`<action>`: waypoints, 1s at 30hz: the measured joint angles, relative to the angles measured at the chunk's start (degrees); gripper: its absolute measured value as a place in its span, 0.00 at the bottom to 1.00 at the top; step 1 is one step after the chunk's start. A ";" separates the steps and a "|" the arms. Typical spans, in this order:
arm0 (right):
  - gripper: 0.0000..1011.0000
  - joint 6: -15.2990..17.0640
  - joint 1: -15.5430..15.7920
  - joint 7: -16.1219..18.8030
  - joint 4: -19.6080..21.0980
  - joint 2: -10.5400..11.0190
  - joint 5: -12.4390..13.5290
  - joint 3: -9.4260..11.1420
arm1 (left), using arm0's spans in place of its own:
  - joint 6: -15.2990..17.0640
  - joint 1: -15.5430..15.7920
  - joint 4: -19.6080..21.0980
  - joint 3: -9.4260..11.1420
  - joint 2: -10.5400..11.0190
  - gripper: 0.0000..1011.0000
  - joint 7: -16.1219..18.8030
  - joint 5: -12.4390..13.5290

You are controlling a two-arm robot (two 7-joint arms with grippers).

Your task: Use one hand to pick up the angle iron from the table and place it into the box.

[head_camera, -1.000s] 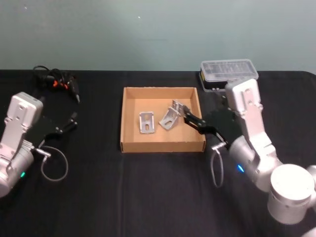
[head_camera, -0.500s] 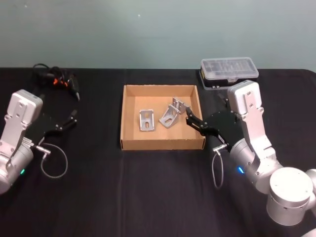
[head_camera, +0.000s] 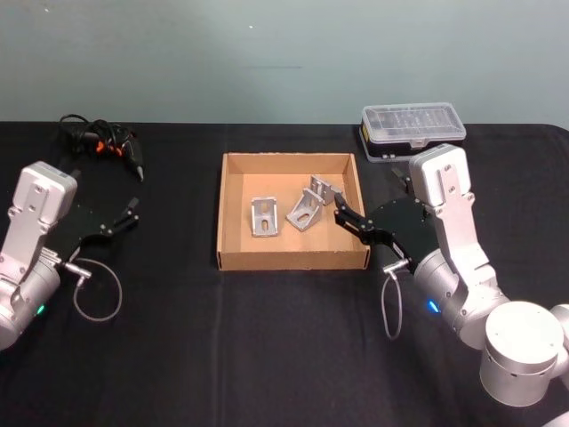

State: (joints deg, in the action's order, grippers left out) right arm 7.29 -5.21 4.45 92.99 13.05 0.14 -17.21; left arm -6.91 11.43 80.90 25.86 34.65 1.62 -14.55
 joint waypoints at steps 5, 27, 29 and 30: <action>0.99 0.02 0.00 -0.03 0.03 0.02 0.00 -0.01 | 0.00 0.00 0.00 0.00 0.00 1.00 0.00 0.00; 0.99 0.07 0.00 -0.07 0.06 0.04 0.00 -0.01 | 0.00 0.00 0.00 0.00 0.00 1.00 0.00 0.00; 0.99 0.07 0.00 -0.07 0.06 0.04 0.00 0.00 | 0.00 0.00 0.00 0.00 0.00 1.00 0.00 0.00; 0.99 0.07 0.00 -0.07 0.06 0.04 0.00 0.00 | 0.00 0.00 0.00 0.00 0.00 1.00 0.00 0.00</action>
State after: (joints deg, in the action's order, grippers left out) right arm 7.36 -5.21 4.39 93.05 13.09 0.14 -17.22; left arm -6.91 11.43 80.90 25.86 34.65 1.62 -14.55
